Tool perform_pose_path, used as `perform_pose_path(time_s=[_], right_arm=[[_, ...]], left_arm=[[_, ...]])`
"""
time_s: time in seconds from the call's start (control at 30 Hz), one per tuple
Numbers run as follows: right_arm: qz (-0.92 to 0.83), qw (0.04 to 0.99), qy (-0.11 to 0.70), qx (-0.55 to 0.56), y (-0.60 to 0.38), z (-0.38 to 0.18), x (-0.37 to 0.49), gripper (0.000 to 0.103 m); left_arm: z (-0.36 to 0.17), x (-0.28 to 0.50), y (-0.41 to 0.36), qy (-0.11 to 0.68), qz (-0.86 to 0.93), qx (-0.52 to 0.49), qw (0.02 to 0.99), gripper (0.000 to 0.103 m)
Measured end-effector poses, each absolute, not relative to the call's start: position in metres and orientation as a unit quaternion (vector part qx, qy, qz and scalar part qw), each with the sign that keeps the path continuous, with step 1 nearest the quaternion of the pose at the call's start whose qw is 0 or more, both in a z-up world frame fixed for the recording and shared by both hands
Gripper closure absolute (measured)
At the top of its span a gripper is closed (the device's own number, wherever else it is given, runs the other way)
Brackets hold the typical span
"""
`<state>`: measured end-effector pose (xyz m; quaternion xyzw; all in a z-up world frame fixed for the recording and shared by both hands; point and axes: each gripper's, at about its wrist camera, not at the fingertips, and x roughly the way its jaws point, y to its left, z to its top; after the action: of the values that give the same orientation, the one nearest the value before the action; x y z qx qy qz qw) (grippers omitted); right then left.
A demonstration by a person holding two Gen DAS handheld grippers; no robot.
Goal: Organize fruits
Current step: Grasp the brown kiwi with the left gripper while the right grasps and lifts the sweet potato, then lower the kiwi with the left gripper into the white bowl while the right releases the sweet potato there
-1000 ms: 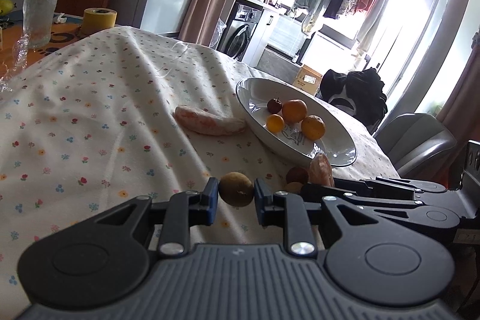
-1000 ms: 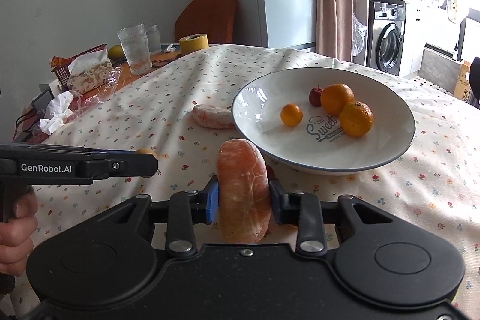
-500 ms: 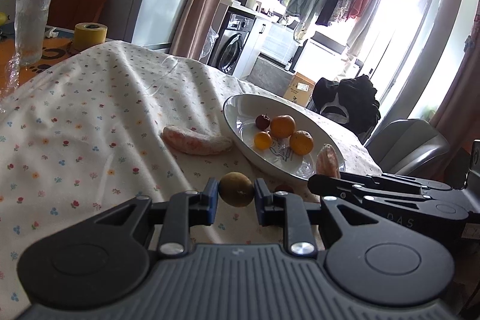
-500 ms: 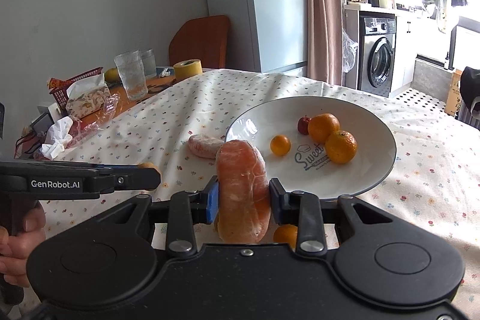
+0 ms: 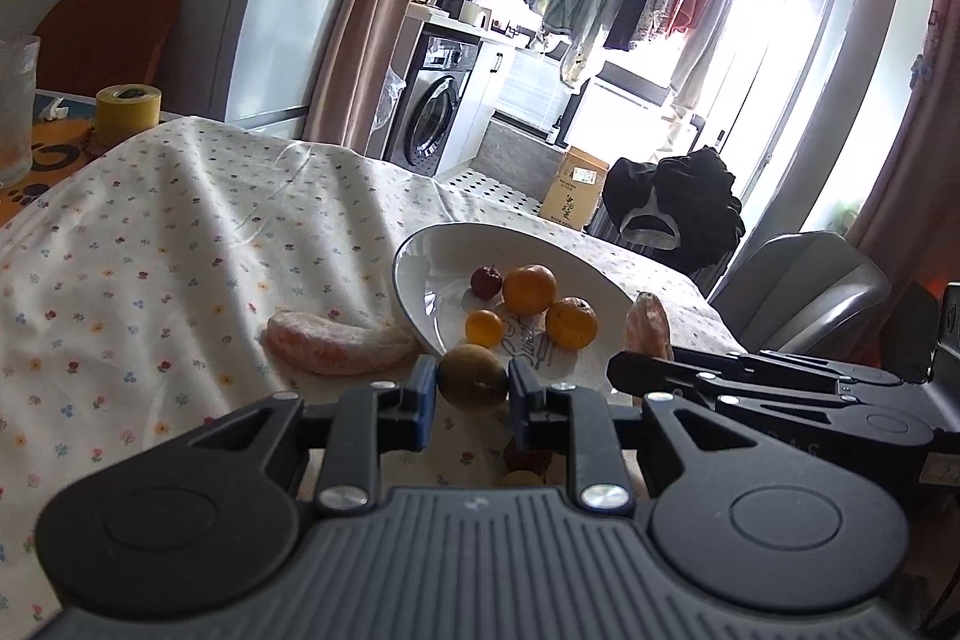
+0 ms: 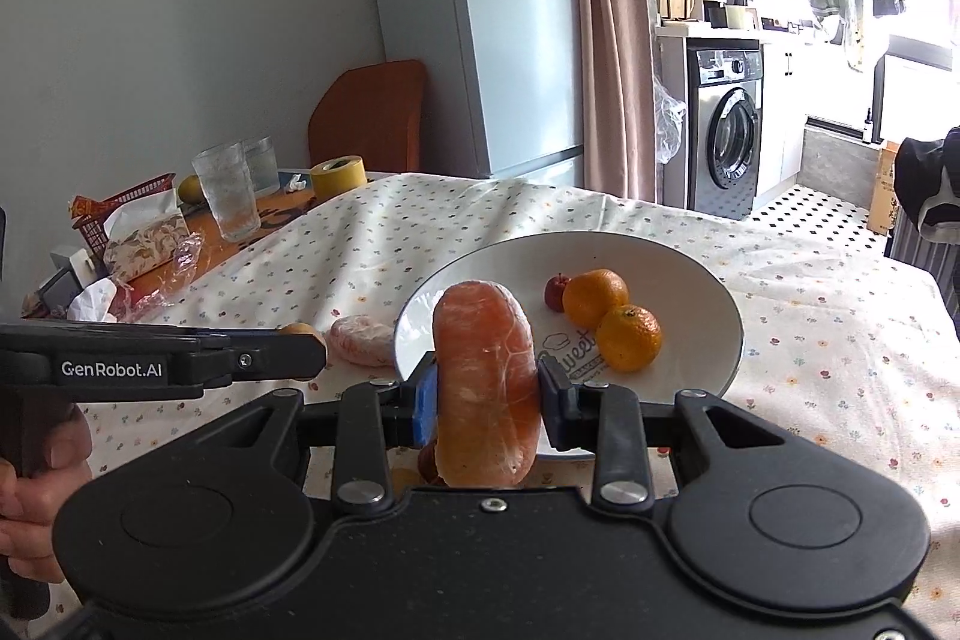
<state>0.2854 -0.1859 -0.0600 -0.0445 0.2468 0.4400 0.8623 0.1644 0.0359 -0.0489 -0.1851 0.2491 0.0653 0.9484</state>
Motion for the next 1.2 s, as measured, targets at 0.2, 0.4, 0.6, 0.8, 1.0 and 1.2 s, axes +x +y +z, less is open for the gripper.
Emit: perform_pose_path(time_s=[0.2,0.4,0.6,0.8,1.0,1.2], right_arm=[[0.428,0.869,0.247,-0.032,-0.190,-0.059,0.302,0.071],[0.416,0.874,0.251,-0.023,-0.192,-0.062,0.316,0.071],[0.401,0.878,0.260,-0.010,-0.198,-0.068,0.329,0.071],[0.401,0.877,0.266,-0.005,-0.196,-0.073,0.337,0.071],[0.403,0.875,0.269,-0.001,-0.197,-0.073,0.341,0.075],[0.410,0.872,0.266,-0.005,-0.191,-0.071,0.337,0.075]], left_arm=[[-0.048,0.185,0.033,0.255,0.056,-0.177,0.949,0.080],[-0.050,0.204,0.032,0.263,0.052,-0.172,0.948,0.080],[-0.055,0.224,0.030,0.274,0.053,-0.180,0.943,0.080],[-0.062,0.237,0.032,0.286,0.065,-0.196,0.936,0.079],[-0.060,0.231,0.041,0.284,0.085,-0.197,0.935,0.065],[-0.054,0.216,0.049,0.276,0.100,-0.197,0.935,0.051]])
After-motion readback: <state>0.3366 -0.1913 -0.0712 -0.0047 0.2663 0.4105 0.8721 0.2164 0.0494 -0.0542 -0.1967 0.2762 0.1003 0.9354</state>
